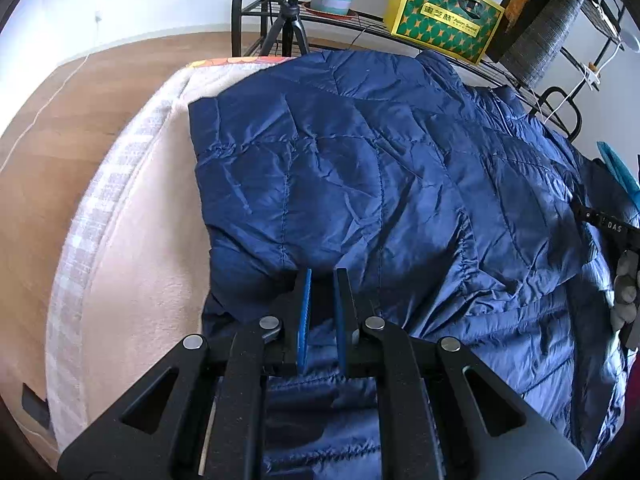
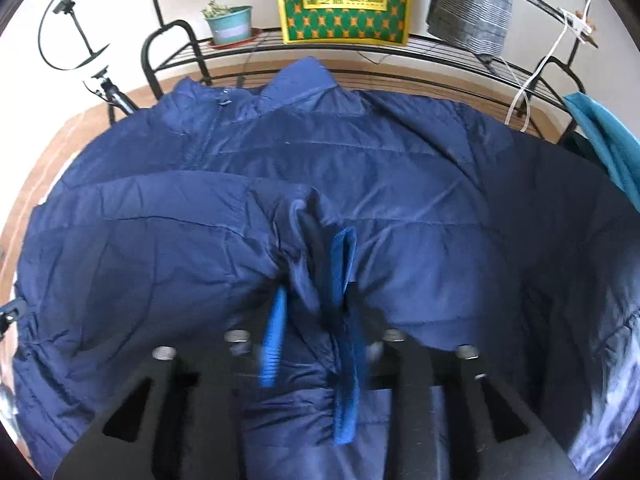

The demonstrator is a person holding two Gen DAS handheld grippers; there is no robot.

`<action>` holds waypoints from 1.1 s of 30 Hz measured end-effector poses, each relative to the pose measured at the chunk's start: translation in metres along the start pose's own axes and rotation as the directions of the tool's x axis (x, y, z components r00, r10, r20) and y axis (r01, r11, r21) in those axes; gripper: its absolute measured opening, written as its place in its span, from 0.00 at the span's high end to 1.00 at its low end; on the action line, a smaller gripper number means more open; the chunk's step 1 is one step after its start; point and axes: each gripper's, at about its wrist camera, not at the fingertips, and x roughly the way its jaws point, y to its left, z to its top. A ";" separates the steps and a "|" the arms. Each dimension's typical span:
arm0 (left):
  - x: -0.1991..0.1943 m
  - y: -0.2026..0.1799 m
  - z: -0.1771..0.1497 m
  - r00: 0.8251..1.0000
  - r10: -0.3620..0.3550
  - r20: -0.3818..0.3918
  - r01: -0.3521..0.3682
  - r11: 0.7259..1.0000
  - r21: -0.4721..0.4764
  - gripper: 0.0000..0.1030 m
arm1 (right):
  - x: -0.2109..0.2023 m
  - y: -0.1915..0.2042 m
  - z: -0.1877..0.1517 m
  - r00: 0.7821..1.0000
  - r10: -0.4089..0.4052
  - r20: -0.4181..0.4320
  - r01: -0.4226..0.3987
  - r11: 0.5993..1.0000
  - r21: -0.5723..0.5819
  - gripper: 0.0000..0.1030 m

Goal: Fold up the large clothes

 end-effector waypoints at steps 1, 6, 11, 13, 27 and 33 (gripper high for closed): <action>-0.004 -0.001 0.000 1.000 -0.001 0.005 0.001 1.000 0.002 0.92 | -0.003 -0.003 -0.001 1.000 0.011 -0.004 -0.011 1.000 0.013 0.66; -0.039 -0.009 -0.001 0.998 -0.029 0.046 0.029 1.000 0.005 0.92 | -0.047 -0.020 -0.012 0.995 0.086 0.040 -0.089 0.994 0.067 0.66; -0.085 -0.027 -0.009 0.992 -0.086 0.095 0.085 0.996 0.012 0.92 | -0.117 -0.043 -0.033 0.984 0.121 0.131 -0.134 0.986 0.100 0.65; -0.105 -0.036 -0.015 0.986 -0.121 0.115 0.120 0.993 0.013 0.92 | -0.143 -0.049 -0.041 0.979 0.120 0.167 -0.138 0.986 0.096 0.65; -0.225 -0.114 -0.086 0.932 -0.309 0.188 0.288 0.948 0.134 0.71 | -0.279 -0.130 -0.152 0.949 -0.008 0.314 -0.044 0.986 0.160 0.64; -0.229 -0.146 -0.116 0.908 -0.398 0.130 0.370 0.908 0.197 0.65 | -0.291 -0.195 -0.216 0.967 -0.071 0.244 -0.011 0.947 0.320 0.64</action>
